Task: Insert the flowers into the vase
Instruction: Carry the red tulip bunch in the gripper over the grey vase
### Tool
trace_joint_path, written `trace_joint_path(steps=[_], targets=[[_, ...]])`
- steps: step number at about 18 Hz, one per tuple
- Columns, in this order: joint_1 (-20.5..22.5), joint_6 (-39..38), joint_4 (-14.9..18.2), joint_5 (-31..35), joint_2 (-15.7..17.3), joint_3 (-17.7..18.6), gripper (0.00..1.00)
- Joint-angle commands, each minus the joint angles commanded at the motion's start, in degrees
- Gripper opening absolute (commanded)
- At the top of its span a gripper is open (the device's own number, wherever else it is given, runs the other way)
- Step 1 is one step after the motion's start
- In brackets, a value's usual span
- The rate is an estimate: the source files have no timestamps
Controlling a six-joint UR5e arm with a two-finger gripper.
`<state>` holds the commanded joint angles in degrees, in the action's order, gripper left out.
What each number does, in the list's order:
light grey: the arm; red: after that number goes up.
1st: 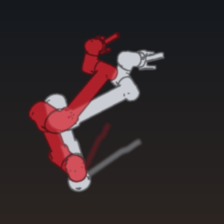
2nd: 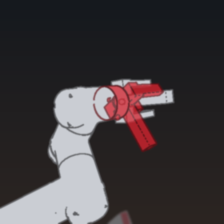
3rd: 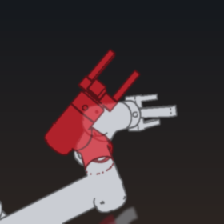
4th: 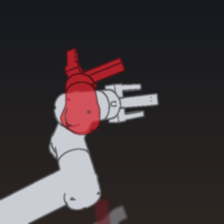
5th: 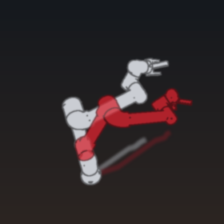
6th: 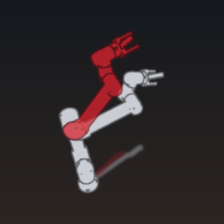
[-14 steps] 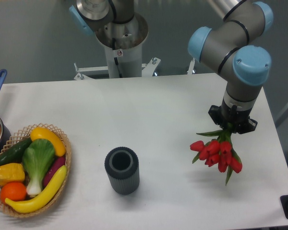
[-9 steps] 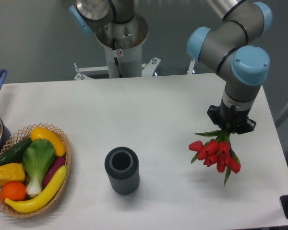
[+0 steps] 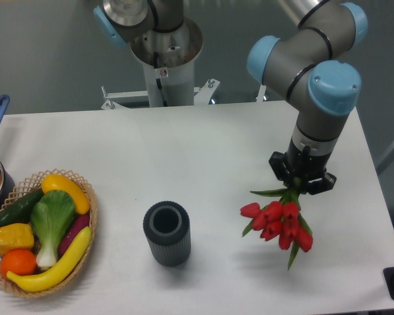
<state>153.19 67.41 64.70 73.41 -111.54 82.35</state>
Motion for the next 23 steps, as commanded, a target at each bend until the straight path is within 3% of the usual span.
trace_joint_path(steps=[6, 12, 20, 23], targets=[[-0.3, -8.5, -6.9, -10.3, 0.8, -0.1, 0.0], [-0.1, -16.1, -9.4, -26.5, 2.7, -0.2, 0.0], [-1.2, -22.8, -16.1, -41.7, 5.2, -0.1, 0.0], [-1.2, -23.2, -16.6, -45.9, 6.1, -0.1, 0.0]])
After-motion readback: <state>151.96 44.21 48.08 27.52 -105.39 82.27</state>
